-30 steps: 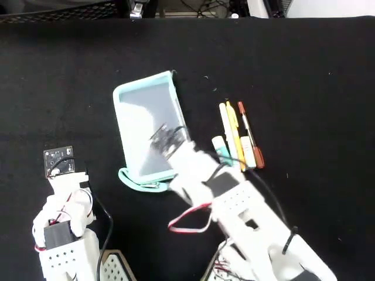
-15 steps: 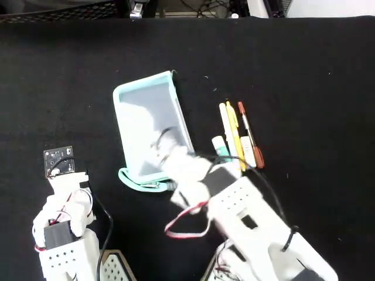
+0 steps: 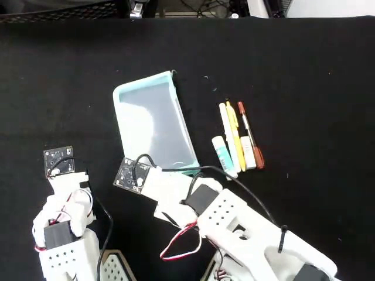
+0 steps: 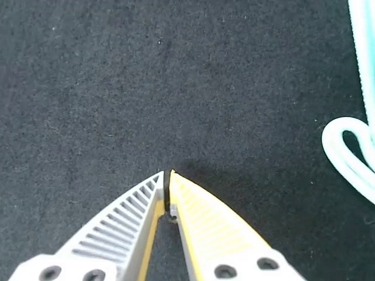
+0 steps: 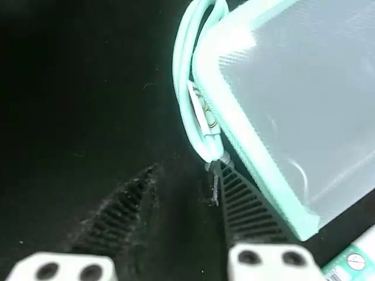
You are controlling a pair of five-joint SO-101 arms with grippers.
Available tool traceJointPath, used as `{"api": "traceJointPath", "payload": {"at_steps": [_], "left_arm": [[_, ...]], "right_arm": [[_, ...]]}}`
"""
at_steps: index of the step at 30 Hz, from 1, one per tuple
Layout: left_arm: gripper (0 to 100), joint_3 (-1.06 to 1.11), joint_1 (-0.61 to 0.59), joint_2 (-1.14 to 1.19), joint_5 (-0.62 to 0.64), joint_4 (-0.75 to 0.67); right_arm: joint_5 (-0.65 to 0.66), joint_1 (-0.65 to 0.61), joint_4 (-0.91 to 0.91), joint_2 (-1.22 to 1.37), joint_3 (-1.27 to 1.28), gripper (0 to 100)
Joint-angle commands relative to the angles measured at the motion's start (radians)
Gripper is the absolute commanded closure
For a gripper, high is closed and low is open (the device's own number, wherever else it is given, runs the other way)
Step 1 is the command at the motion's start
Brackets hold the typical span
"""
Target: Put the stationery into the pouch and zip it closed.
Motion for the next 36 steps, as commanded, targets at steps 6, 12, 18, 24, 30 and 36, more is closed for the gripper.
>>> {"api": "traceJointPath", "payload": {"at_steps": [6,12,18,24,30,36], "left_arm": [[97,0.016,0.012,-0.005,-0.008,0.006],[97,0.016,0.012,-0.005,-0.008,0.006],[97,0.016,0.012,-0.005,-0.008,0.006],[97,0.016,0.012,-0.005,-0.008,0.006],[97,0.016,0.012,-0.005,-0.008,0.006],[97,0.016,0.012,-0.005,-0.008,0.006]], "right_arm": [[0.120,0.235,-0.025,0.002,0.012,85.1],[0.121,0.195,-0.026,0.002,0.042,85.1],[0.103,0.201,-0.086,0.004,0.038,85.4],[0.035,0.247,-0.141,0.004,0.048,85.2],[0.038,0.247,-0.143,0.033,0.050,85.1],[0.035,0.250,-0.239,0.231,0.030,85.2]]}}
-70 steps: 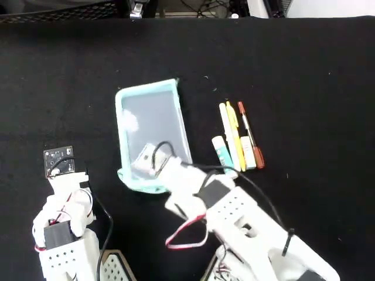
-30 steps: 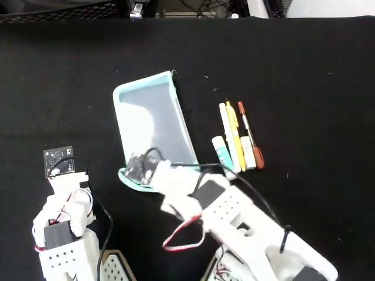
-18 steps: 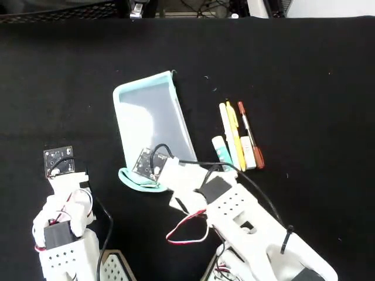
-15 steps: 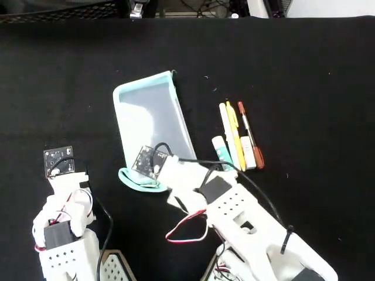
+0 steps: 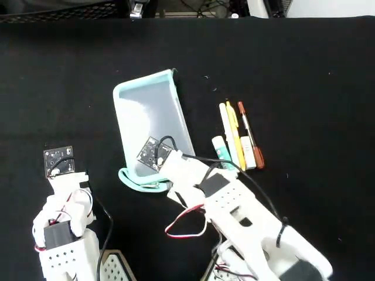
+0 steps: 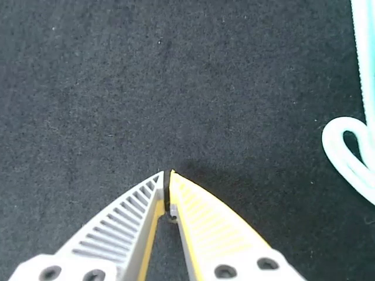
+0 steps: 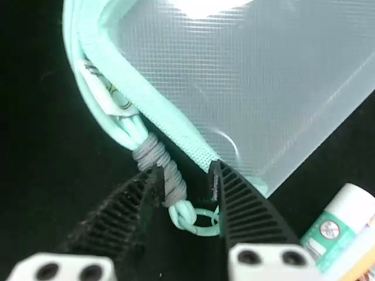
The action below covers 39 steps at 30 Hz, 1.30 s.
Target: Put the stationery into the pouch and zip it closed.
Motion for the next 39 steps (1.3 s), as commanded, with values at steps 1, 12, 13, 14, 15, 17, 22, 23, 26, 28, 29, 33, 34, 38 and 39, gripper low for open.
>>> {"api": "traceJointPath", "payload": {"at_steps": [1,12,13,14,15,17,22,23,26,28,29,33,34,38,39], "left_arm": [[97,0.016,0.012,-0.005,-0.008,0.006],[97,0.016,0.012,-0.005,-0.008,0.006],[97,0.016,0.012,-0.005,-0.008,0.006],[97,0.016,0.012,-0.005,-0.008,0.006],[97,0.016,0.012,-0.005,-0.008,0.006],[97,0.016,0.012,-0.005,-0.008,0.006],[97,0.016,0.012,-0.005,-0.008,0.006],[97,0.016,0.012,-0.005,-0.008,0.006],[97,0.016,0.012,-0.005,-0.008,0.006],[97,0.016,0.012,-0.005,-0.008,0.006],[97,0.016,0.012,-0.005,-0.008,0.006],[97,0.016,0.012,-0.005,-0.008,0.006],[97,0.016,0.012,-0.005,-0.008,0.006],[97,0.016,0.012,-0.005,-0.008,0.006],[97,0.016,0.012,-0.005,-0.008,0.006]], "right_arm": [[-0.009,0.017,-0.038,0.113,-0.041,85.2],[0.049,0.017,0.100,0.163,-0.114,85.2],[0.043,0.012,0.106,0.157,-0.116,85.1],[0.037,0.011,0.110,0.147,-0.116,85.1],[0.031,0.011,0.110,0.130,-0.116,85.1],[0.029,0.011,0.115,0.079,-0.113,85.1],[0.034,-0.037,0.278,-0.116,-0.136,85.1],[0.034,-0.064,0.307,-0.159,-0.136,85.1],[0.026,-0.163,0.361,-0.245,-0.134,85.1],[0.025,-0.192,0.368,-0.260,-0.134,85.1],[0.023,-0.192,0.367,-0.257,-0.133,85.0],[-0.003,-0.193,0.342,-0.186,-0.133,84.7],[-0.003,-0.193,0.327,-0.159,-0.133,83.5],[-0.003,-0.190,0.236,-0.015,-0.142,78.6],[-0.003,-0.190,0.210,0.022,-0.147,79.0]]}}
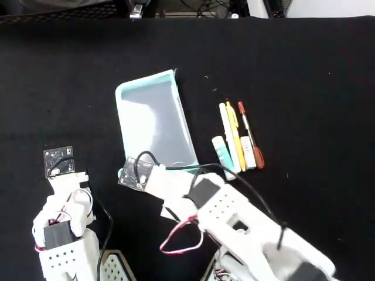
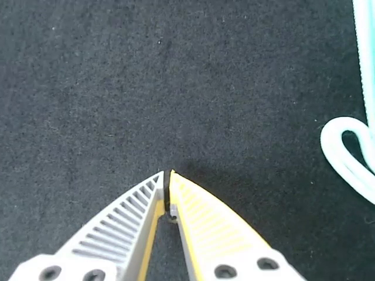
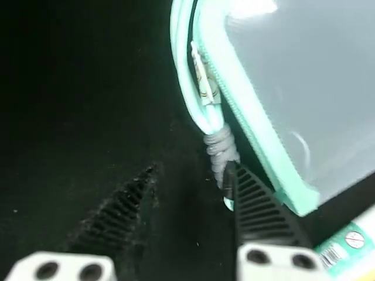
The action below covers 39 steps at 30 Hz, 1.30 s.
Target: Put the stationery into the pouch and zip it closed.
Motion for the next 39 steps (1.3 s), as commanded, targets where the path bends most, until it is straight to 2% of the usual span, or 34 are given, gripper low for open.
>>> {"api": "traceJointPath", "payload": {"at_steps": [1,11,15,17,20,26,30,34,36,39], "left_arm": [[97,0.016,0.012,-0.005,-0.008,0.006],[97,0.016,0.012,-0.005,-0.008,0.006],[97,0.016,0.012,-0.005,-0.008,0.006],[97,0.016,0.012,-0.005,-0.008,0.006],[97,0.016,0.012,-0.005,-0.008,0.006],[97,0.016,0.012,-0.005,-0.008,0.006],[97,0.016,0.012,-0.005,-0.008,0.006],[97,0.016,0.012,-0.005,-0.008,0.006],[97,0.016,0.012,-0.005,-0.008,0.006],[97,0.016,0.012,-0.005,-0.008,0.006]], "right_arm": [[-0.011,-0.009,-0.087,0.119,-0.051,79.6],[-0.002,0.040,-0.107,0.383,-0.182,80.3],[0.055,0.057,-0.100,0.435,-0.180,80.5],[0.060,0.061,-0.086,0.441,-0.176,84.3],[0.060,0.071,-0.081,0.423,-0.171,97.3],[0.061,0.120,0.034,0.286,-0.163,98.5],[0.110,0.141,0.186,0.107,-0.143,98.5],[0.117,0.146,0.238,-0.079,-0.054,97.8],[0.112,0.147,0.261,-0.165,0.005,94.6],[0.074,0.184,0.273,-0.275,0.061,83.2]]}}
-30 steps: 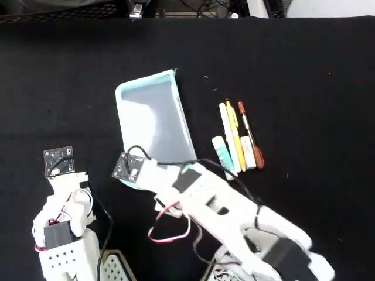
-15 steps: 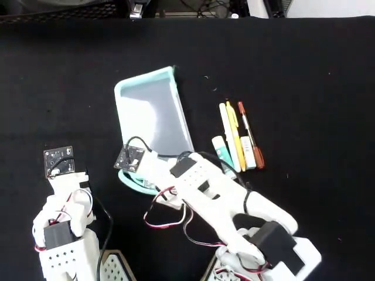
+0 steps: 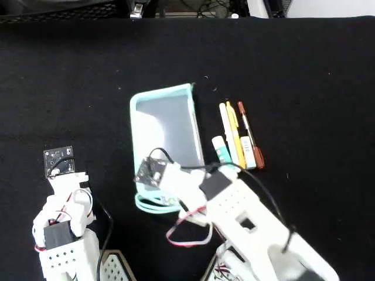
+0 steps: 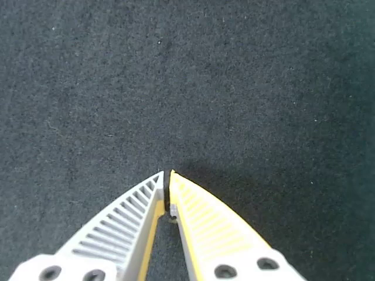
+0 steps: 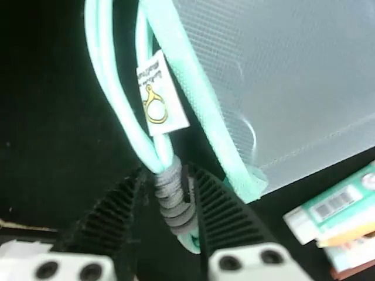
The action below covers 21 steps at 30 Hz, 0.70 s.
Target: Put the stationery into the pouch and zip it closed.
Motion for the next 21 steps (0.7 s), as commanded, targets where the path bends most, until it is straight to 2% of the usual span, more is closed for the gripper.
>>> {"api": "traceJointPath", "payload": {"at_steps": [1,3,6,12,16,21], "left_arm": [[97,0.016,0.012,-0.005,-0.008,0.006],[97,0.016,0.012,-0.005,-0.008,0.006],[97,0.016,0.012,-0.005,-0.008,0.006],[97,0.016,0.012,-0.005,-0.008,0.006],[97,0.016,0.012,-0.005,-0.008,0.006],[97,0.016,0.012,-0.005,-0.008,0.006]], "right_arm": [[-0.020,0.074,0.015,-0.140,0.024,79.6],[0.006,0.123,0.015,-0.199,0.025,74.7],[0.043,0.176,0.041,-0.262,0.021,73.7],[-0.012,0.212,0.055,-0.314,0.007,73.7],[0.017,0.212,0.026,-0.232,0.038,73.5],[0.038,0.215,-0.133,-0.007,0.062,73.6]]}}
